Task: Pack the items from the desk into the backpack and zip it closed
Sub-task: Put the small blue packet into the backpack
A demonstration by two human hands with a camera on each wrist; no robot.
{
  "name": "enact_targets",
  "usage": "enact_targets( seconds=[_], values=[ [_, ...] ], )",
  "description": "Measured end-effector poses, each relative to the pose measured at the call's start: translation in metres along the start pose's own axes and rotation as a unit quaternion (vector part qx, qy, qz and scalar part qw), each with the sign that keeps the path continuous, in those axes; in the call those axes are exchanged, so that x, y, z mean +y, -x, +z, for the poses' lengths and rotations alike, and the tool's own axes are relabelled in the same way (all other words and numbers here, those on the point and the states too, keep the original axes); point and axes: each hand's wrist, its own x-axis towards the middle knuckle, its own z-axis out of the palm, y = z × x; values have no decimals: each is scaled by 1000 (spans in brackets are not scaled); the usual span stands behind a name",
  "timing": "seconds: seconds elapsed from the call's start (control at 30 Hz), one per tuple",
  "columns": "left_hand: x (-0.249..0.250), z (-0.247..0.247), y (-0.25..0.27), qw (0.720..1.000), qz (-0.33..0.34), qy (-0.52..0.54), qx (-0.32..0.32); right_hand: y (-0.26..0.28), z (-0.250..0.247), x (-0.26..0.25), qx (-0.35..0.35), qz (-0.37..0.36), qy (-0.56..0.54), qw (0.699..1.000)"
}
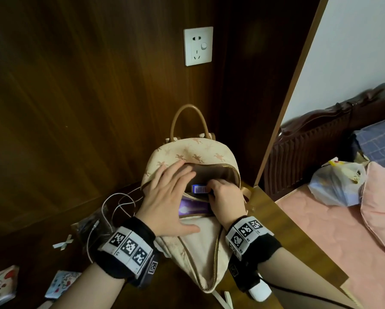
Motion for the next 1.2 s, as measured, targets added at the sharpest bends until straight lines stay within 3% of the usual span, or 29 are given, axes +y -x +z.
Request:
enact_targets(
  seconds=[0.2,0.57,0.8,1.07,1.2],
  values=[
    [-23,9,-6,996,-3,-82,36,-2,-6,-1,-28,28,10,999],
    [-36,24,-12,988,40,-135,61,0,-8,-2,11,61,-7,998],
    [-29,19,-9,988,68,-133,44,-14,-2,-2,-58,65,96,992],
    [-32,22,-9,990,65,-115,59,-13,8,-2,-86,42,177,980],
    [-30,22,-6,990,77,-105,59,-16,9,-4,-147,37,197,968]
  ],
)
